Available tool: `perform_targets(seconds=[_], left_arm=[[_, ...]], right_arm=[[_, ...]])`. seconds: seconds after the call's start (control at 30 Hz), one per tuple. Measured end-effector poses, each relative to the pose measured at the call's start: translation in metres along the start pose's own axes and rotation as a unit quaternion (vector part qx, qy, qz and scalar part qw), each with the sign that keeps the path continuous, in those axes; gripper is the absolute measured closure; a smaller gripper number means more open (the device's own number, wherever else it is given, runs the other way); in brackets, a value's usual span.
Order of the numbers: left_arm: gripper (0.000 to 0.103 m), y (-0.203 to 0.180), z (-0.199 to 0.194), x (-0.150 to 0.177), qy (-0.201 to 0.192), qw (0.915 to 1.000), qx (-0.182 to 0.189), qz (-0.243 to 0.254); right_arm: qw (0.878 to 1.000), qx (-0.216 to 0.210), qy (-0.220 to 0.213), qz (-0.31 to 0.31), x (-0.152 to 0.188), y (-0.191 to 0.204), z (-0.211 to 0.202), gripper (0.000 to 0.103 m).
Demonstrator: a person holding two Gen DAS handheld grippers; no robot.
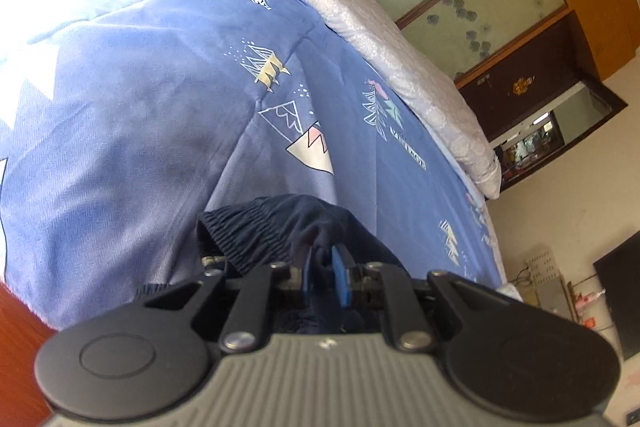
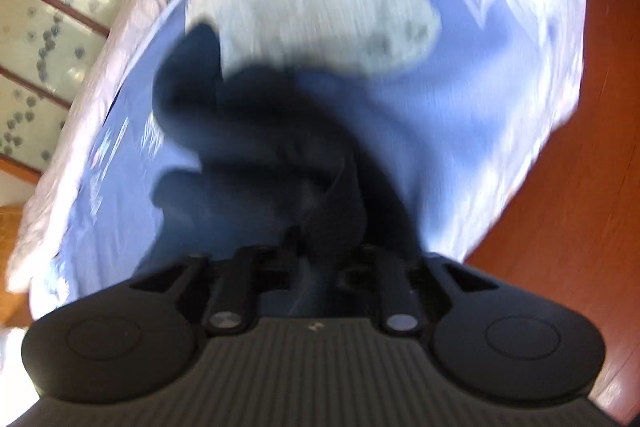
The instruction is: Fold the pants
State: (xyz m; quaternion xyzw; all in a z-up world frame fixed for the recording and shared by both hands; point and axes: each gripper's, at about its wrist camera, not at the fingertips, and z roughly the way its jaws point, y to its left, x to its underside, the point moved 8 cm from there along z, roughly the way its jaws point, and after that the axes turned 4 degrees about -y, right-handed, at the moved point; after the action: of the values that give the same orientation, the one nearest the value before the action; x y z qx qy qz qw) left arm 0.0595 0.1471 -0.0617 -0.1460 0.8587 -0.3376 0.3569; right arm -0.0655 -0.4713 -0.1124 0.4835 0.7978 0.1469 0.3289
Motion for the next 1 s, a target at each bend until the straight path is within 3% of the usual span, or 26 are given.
perform_targets(seconds=[0.07,0.1,0.2,0.23,0.4,0.53,0.6,0.7,0.77,0.87,1.0], left_arm=[[0.068,-0.004,-0.002,0.001,0.000,0.9999,-0.006,0.015],[0.066,-0.006,-0.002,0.000,0.000,0.9997,-0.008,0.022],[0.058,-0.010,0.004,0.001,0.010,0.9992,-0.010,0.039],[0.051,-0.011,0.008,0.001,0.015,0.9990,-0.011,0.040],[0.036,-0.013,0.030,-0.003,0.032,0.9985,-0.012,0.043],[0.034,-0.016,0.025,-0.014,0.017,0.9982,-0.023,0.052],[0.034,-0.015,0.010,-0.021,-0.003,0.9974,-0.028,0.066],[0.033,-0.005,-0.006,-0.028,-0.013,0.9967,-0.042,0.068],[0.033,0.002,-0.010,-0.030,-0.008,0.9970,-0.048,0.061],[0.033,0.004,-0.009,-0.034,-0.006,0.9979,-0.043,0.048],[0.030,-0.010,0.006,-0.036,0.005,0.9991,-0.014,0.040]], right_arm=[[0.999,-0.012,0.012,-0.039,0.008,0.009,-0.009,0.052],[0.997,-0.011,0.024,-0.072,0.011,0.006,-0.023,0.046],[0.984,0.004,0.063,-0.169,0.020,0.016,-0.029,0.045],[0.978,-0.002,0.070,-0.196,0.026,0.026,-0.029,0.045],[0.960,-0.050,0.031,-0.276,0.018,0.073,-0.036,0.045],[0.944,-0.036,0.013,-0.326,0.006,0.100,-0.024,0.045],[0.930,-0.030,0.018,-0.366,0.011,0.104,-0.028,0.046],[0.894,0.026,0.065,-0.443,0.025,0.086,-0.028,0.046],[0.883,0.063,0.106,-0.454,0.031,0.065,-0.030,0.046],[0.889,0.039,0.099,-0.446,0.027,0.067,-0.041,0.046],[0.911,-0.069,0.038,-0.406,0.007,0.113,-0.048,0.045]])
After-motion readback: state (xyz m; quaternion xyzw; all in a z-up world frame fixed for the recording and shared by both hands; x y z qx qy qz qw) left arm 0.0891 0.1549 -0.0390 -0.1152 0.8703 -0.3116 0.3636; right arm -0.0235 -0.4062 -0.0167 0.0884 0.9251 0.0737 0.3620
